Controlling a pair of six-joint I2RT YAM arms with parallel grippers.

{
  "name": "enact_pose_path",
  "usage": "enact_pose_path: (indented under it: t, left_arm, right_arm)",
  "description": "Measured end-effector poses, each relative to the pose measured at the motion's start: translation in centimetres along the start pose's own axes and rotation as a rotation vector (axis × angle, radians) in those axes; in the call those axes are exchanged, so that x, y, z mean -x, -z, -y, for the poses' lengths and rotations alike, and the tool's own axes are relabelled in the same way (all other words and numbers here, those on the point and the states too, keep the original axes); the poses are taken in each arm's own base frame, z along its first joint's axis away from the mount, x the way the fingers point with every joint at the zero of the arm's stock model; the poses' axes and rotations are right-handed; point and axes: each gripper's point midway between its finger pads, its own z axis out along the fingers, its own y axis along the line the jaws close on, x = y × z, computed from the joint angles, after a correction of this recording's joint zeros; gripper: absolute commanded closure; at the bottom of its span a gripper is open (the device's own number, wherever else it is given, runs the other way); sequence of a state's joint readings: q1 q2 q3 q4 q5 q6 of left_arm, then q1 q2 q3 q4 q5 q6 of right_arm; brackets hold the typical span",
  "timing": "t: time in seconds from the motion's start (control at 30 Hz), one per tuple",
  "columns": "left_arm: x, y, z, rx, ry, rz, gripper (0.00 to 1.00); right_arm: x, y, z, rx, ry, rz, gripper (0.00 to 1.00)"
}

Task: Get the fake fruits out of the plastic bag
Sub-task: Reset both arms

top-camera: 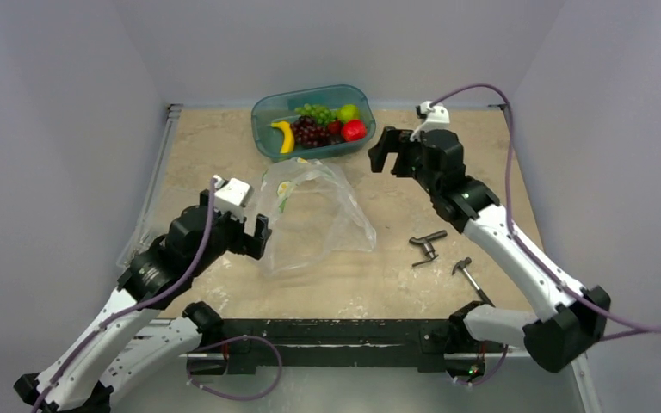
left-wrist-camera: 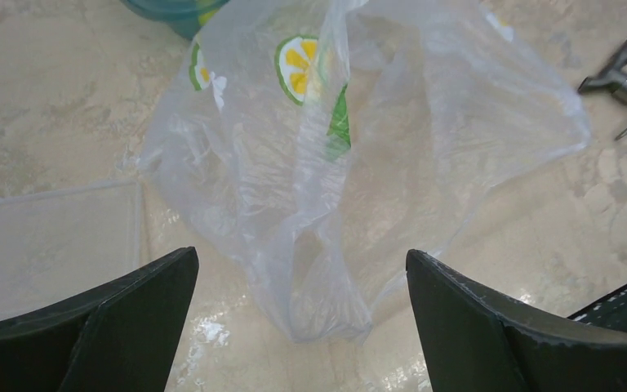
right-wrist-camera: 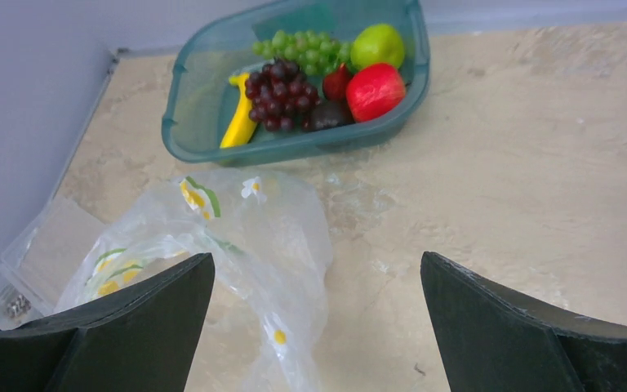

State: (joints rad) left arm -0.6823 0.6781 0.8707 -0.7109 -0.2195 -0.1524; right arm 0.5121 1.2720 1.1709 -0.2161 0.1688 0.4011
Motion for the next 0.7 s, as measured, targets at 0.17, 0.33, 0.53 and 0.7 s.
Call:
enact_pose_path:
  t: [0.17,0.33,0.53,0.7]
  left_arm:
    - [4.0,4.4,-0.4,-0.022,0.087,0.165,0.0]
    - [8.9,10.3,-1.2,-0.044,0.196,0.381,0.0]
    - [11.5,15.1,-2.4,-0.049,0.275,0.516,0.01]
    - [11.6,16.1,-2.7,-0.044,0.298,0.525,0.01]
  right_arm:
    - [3.4,7.2,1.3,-0.009,-0.023,0.159,0.01]
    - [6.5,15.1,3.3,-0.019,-0.08,0.382,0.01]
    - [9.2,21.6,4.8,-0.019,-0.157,0.579,0.01]
    - [9.3,22.3,5.7,-0.054,-0.169,0.6,0.01]
